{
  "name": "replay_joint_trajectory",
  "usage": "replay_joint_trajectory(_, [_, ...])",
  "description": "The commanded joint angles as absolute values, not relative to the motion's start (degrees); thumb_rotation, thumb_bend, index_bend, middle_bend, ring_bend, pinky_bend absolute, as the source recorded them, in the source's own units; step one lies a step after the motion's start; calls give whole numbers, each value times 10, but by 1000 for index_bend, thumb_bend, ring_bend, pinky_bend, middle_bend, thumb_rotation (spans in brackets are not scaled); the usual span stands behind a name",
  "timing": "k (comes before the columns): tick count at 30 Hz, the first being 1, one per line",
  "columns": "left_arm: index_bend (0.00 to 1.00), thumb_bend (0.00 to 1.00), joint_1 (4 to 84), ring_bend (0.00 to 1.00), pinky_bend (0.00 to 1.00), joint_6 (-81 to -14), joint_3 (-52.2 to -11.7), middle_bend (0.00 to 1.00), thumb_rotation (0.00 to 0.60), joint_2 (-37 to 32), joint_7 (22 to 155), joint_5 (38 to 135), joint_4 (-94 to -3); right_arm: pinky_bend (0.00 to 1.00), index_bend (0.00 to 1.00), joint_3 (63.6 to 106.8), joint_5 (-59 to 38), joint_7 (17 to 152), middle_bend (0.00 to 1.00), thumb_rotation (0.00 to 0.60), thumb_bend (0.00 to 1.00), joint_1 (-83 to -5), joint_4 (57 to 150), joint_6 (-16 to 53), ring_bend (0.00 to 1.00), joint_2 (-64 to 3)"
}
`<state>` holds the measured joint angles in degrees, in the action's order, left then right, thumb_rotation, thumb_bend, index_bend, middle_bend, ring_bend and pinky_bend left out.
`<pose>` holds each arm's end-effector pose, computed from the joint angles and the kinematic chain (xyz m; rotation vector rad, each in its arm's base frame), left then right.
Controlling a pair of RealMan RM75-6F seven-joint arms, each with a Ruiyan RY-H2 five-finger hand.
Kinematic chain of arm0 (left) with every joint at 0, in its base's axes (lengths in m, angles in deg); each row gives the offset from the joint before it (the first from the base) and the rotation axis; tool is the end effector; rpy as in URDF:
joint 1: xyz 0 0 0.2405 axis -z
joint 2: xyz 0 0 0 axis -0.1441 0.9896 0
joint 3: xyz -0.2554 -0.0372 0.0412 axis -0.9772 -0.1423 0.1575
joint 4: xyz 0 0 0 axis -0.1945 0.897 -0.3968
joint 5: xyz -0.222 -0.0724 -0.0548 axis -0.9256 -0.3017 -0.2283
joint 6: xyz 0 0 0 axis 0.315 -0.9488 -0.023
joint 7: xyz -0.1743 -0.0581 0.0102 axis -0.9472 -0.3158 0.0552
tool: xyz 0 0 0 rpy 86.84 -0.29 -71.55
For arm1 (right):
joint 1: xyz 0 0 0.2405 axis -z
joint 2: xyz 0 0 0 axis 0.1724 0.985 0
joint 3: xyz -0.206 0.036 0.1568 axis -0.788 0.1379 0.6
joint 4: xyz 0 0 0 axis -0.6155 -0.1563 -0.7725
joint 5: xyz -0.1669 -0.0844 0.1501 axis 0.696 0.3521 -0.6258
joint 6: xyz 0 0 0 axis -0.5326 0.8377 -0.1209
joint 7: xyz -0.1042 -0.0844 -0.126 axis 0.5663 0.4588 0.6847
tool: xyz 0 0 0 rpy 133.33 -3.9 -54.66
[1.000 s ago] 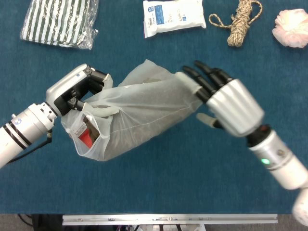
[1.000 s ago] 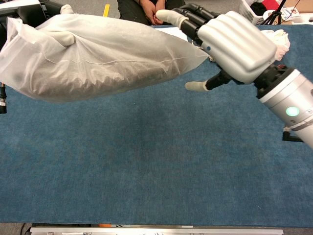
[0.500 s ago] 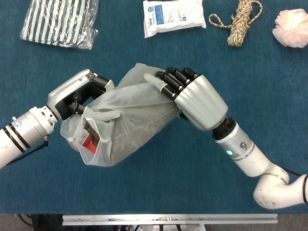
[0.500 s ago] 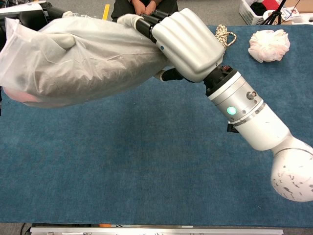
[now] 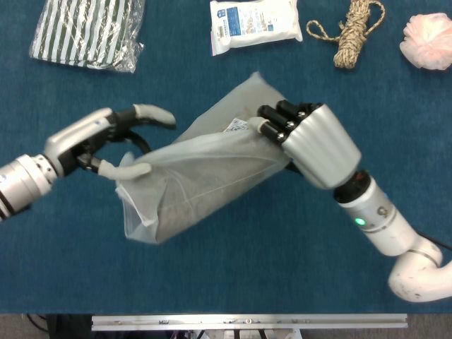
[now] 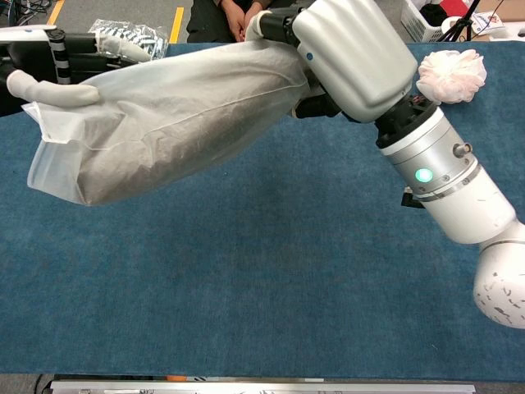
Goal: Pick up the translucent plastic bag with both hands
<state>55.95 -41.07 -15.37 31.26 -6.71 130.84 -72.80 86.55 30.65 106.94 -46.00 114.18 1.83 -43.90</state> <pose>-0.1700 0.3350 0.0897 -1.6383 -2.3239 -1.2892 -0.0360 -0.3078 -0.0178 1.7393 -0.3041 1.5774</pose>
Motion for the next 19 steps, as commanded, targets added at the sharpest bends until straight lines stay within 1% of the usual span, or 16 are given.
replay_joint_trajectory(1, [79, 268, 561, 0, 180, -402, -147, 54, 600, 318, -65, 1294, -715, 921, 787, 858, 313, 1067, 734, 600, 670, -452, 1151, 6, 732, -420])
replay_joint_trajectory(4, [59, 267, 558, 0, 146, -394, -147, 20, 600, 320, -55, 1274, -701, 922, 790, 854, 318, 1062, 737, 600, 670, -443, 1158, -7, 734, -402])
replay_joint_trajectory(7, [56, 267, 554, 0, 133, -383, -149, 3, 600, 320, -32, 1250, -690, 923, 790, 849, 324, 1058, 737, 600, 670, -434, 1164, -23, 735, -383])
replay_joint_trajectory(12, [56, 267, 546, 0, 122, -368, -154, 0, 600, 316, -3, 1221, -681, 923, 790, 841, 336, 1053, 737, 600, 670, -416, 1179, -49, 735, -353])
replay_joint_trajectory(19, [56, 266, 542, 0, 123, -363, -158, 0, 600, 318, 8, 1214, -683, 923, 790, 837, 336, 1047, 738, 600, 670, -404, 1190, -58, 735, -332])
